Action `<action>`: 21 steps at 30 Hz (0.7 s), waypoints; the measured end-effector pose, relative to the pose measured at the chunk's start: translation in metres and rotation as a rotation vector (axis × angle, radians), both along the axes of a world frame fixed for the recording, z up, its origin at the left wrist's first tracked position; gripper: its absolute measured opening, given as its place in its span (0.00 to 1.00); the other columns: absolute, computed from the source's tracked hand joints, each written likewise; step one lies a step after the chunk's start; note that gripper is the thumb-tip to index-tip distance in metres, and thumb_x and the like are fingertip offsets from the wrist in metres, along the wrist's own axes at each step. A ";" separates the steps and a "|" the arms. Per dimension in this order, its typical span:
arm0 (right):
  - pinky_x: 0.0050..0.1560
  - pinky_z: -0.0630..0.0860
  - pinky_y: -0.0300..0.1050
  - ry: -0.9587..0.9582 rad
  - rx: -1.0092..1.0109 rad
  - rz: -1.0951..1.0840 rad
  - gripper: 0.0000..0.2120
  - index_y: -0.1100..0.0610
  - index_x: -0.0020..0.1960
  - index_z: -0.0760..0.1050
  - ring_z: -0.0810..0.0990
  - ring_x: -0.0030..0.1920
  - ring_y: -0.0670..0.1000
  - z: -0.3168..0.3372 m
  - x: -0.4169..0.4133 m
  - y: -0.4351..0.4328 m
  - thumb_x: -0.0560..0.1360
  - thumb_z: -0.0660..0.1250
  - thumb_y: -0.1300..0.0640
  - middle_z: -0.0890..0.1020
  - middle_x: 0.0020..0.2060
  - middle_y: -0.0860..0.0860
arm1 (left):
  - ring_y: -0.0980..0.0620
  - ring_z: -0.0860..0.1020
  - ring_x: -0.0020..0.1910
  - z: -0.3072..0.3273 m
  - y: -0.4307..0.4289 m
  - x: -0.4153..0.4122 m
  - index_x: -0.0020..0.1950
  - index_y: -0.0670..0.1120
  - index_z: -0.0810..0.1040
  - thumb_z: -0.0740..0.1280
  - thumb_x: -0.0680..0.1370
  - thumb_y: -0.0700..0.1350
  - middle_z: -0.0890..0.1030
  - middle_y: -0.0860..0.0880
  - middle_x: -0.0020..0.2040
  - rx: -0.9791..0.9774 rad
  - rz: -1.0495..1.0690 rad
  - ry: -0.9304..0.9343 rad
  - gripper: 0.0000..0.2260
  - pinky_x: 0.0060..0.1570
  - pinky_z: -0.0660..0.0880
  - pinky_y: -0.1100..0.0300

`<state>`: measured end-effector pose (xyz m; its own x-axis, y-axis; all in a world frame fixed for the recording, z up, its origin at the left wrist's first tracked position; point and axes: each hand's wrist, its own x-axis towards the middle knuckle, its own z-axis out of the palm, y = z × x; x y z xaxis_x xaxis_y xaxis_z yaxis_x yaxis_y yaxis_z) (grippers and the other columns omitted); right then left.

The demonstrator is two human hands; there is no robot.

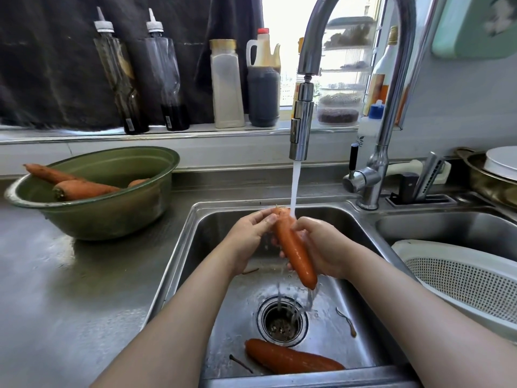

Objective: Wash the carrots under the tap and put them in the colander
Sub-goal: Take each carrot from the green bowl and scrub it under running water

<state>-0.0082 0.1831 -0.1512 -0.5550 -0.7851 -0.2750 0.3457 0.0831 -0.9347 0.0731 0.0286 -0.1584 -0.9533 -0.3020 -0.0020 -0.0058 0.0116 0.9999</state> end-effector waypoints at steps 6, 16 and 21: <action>0.32 0.78 0.48 0.114 0.067 -0.114 0.17 0.58 0.66 0.74 0.81 0.34 0.55 -0.004 -0.003 0.001 0.85 0.59 0.47 0.84 0.47 0.60 | 0.52 0.79 0.61 0.001 0.001 0.000 0.72 0.52 0.78 0.65 0.84 0.48 0.84 0.51 0.58 -0.065 -0.016 -0.007 0.15 0.60 0.69 0.56; 0.41 0.81 0.53 0.091 0.056 -0.089 0.15 0.55 0.63 0.77 0.83 0.40 0.58 -0.006 -0.003 -0.003 0.82 0.64 0.47 0.82 0.47 0.59 | 0.50 0.79 0.66 0.001 0.001 0.002 0.66 0.56 0.80 0.69 0.82 0.47 0.83 0.50 0.63 -0.065 -0.005 0.013 0.13 0.69 0.72 0.50; 0.45 0.80 0.56 0.095 0.085 -0.011 0.20 0.58 0.61 0.78 0.82 0.41 0.59 -0.009 -0.007 0.000 0.79 0.64 0.44 0.82 0.47 0.60 | 0.49 0.82 0.54 -0.003 0.005 0.001 0.64 0.54 0.81 0.70 0.82 0.48 0.84 0.47 0.58 -0.080 -0.020 0.011 0.11 0.52 0.79 0.56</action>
